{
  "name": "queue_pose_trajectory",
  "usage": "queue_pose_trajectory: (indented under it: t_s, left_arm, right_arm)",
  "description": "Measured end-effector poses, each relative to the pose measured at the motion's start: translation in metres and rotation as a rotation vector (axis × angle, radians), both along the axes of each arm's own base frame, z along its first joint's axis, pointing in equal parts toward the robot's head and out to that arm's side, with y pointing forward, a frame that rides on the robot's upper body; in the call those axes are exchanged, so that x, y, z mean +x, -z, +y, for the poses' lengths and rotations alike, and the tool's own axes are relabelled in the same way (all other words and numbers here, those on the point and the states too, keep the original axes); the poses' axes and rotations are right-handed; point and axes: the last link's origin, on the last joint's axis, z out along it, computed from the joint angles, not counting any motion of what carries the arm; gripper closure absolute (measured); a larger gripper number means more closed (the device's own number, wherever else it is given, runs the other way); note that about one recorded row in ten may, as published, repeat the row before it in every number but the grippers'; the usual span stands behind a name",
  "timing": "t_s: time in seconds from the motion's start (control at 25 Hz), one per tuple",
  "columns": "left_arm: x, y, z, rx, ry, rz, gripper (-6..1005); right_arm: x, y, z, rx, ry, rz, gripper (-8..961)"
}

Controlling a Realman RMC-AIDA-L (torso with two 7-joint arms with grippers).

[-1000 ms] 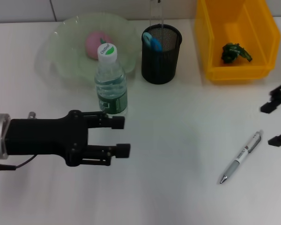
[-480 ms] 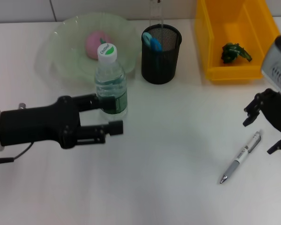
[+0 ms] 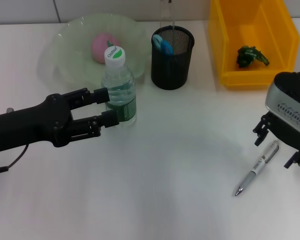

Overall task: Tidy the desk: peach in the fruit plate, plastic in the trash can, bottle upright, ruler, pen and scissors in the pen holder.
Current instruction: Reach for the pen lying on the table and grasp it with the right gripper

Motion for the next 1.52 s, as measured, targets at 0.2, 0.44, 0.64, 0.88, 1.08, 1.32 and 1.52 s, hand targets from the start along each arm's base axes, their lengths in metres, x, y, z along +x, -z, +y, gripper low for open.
queue_pose_trajectory:
  t_s: [0.2, 0.44, 0.64, 0.88, 1.08, 1.32, 1.52]
  left_arm:
    - [-0.002, -0.001, 0.0, 0.013, -0.008, -0.008, 230]
    - [-0.002, -0.004, 0.001, 0.027, -0.01, -0.017, 230]
    - [-0.002, -0.004, 0.001, 0.029, -0.01, -0.016, 230]
    - [-0.002, -0.005, 0.002, 0.032, -0.013, -0.013, 230]
    - [-0.002, -0.005, 0.002, 0.031, -0.013, -0.013, 230]
    - [-0.002, -0.005, 0.001, 0.028, -0.009, -0.016, 230]
    - [-0.002, -0.005, 0.001, 0.027, -0.008, -0.017, 230]
  right_arm:
    - [0.001, 0.009, 0.002, -0.024, -0.026, -0.007, 232]
    - [0.007, 0.018, 0.004, -0.037, -0.053, -0.021, 468]
    - [0.006, 0.022, 0.003, -0.053, -0.058, -0.003, 582]
    - [0.002, 0.026, 0.001, -0.075, -0.066, 0.024, 579]
    - [0.003, 0.031, -0.003, -0.099, -0.072, 0.019, 589]
    - [0.003, 0.035, -0.007, -0.114, -0.072, 0.016, 600]
    - [0.005, 0.036, -0.008, -0.11, -0.07, 0.016, 617]
